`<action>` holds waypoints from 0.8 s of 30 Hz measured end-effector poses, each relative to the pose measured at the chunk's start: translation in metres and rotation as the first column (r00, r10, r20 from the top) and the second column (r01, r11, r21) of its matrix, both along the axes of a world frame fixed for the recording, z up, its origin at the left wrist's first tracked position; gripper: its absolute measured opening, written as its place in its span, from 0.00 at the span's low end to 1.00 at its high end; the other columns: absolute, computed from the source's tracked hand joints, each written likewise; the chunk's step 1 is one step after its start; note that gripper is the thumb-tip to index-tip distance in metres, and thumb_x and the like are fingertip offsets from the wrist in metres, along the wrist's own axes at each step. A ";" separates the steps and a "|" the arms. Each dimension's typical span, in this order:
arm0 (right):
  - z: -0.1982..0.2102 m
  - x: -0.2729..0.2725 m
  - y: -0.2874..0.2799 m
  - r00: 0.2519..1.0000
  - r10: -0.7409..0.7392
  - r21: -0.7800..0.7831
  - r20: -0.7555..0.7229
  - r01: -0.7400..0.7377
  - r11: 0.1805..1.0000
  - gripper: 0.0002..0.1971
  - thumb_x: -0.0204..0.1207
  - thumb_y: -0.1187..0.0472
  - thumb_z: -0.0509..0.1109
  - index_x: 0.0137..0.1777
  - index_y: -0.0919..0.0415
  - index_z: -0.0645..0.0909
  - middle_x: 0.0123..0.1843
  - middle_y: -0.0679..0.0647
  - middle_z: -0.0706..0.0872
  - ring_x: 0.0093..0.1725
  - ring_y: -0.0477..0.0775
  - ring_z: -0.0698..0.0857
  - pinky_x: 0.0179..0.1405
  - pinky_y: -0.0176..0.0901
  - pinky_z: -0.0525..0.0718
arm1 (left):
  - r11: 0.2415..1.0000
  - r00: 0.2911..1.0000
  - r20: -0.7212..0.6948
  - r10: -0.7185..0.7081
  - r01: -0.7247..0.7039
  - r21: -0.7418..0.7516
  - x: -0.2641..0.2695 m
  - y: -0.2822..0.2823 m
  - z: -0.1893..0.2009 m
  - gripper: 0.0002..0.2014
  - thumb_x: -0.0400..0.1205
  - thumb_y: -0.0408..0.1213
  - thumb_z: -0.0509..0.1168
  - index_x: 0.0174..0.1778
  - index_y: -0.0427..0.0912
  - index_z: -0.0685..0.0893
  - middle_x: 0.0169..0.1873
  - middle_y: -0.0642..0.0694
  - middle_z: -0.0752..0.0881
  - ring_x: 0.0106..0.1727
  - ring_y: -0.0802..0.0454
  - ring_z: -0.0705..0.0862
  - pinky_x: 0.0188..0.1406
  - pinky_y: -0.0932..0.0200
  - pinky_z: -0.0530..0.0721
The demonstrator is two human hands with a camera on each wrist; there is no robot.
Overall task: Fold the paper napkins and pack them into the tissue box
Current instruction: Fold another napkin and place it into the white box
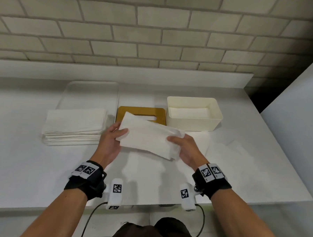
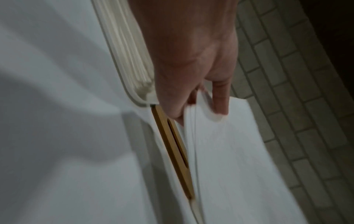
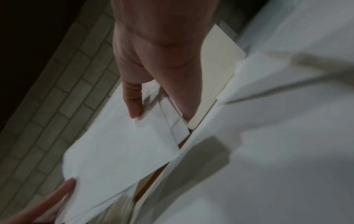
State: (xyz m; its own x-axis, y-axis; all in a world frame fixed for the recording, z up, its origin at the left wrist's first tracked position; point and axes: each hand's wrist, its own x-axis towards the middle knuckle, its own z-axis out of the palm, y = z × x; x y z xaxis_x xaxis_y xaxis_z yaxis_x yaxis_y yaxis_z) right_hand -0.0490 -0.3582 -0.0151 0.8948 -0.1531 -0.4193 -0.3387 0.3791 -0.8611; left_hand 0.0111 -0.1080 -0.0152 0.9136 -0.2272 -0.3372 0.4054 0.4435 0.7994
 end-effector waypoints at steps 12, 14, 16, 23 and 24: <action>-0.004 0.002 -0.008 0.982 0.133 -0.360 0.133 -0.077 0.930 0.12 0.75 0.68 0.75 0.57 0.63 0.88 0.51 0.58 0.92 0.51 0.58 0.90 0.53 0.48 0.87 | 0.892 0.961 0.265 -0.075 -0.054 0.448 -0.012 0.004 -0.005 0.15 0.73 0.19 0.72 0.54 0.35 0.88 0.48 0.42 0.90 0.46 0.52 0.89 0.53 0.59 0.86; -0.013 -0.001 -0.008 0.984 0.131 -0.339 0.119 -0.084 0.937 0.12 0.74 0.68 0.75 0.56 0.60 0.89 0.53 0.59 0.91 0.54 0.62 0.89 0.56 0.54 0.87 | 0.892 0.958 0.272 -0.090 -0.044 0.450 -0.014 0.005 -0.009 0.19 0.72 0.18 0.73 0.56 0.42 0.87 0.50 0.44 0.89 0.49 0.54 0.87 0.54 0.62 0.84; -0.025 -0.005 -0.006 0.985 0.147 -0.360 0.087 -0.107 0.927 0.13 0.73 0.69 0.76 0.56 0.58 0.88 0.54 0.62 0.91 0.54 0.64 0.89 0.57 0.62 0.86 | 0.879 0.963 0.236 -0.127 -0.001 0.478 -0.017 0.003 -0.015 0.26 0.71 0.16 0.73 0.62 0.43 0.85 0.52 0.49 0.87 0.51 0.54 0.85 0.49 0.67 0.84; -0.038 -0.012 -0.001 0.988 0.127 -0.371 0.089 -0.085 0.925 0.08 0.75 0.66 0.74 0.49 0.52 0.89 0.49 0.55 0.92 0.51 0.60 0.88 0.59 0.56 0.83 | 0.878 0.991 0.117 -0.067 0.003 0.479 -0.021 -0.004 -0.029 0.23 0.71 0.22 0.75 0.62 0.40 0.85 0.53 0.43 0.88 0.57 0.44 0.86 0.61 0.52 0.85; -0.037 -0.012 -0.001 0.986 0.125 -0.375 0.106 -0.077 0.924 0.09 0.75 0.66 0.74 0.49 0.50 0.90 0.49 0.54 0.92 0.51 0.59 0.88 0.58 0.54 0.83 | 0.884 0.986 0.155 -0.061 -0.018 0.468 -0.023 -0.005 -0.027 0.21 0.71 0.20 0.74 0.58 0.41 0.87 0.50 0.46 0.88 0.55 0.47 0.85 0.56 0.58 0.85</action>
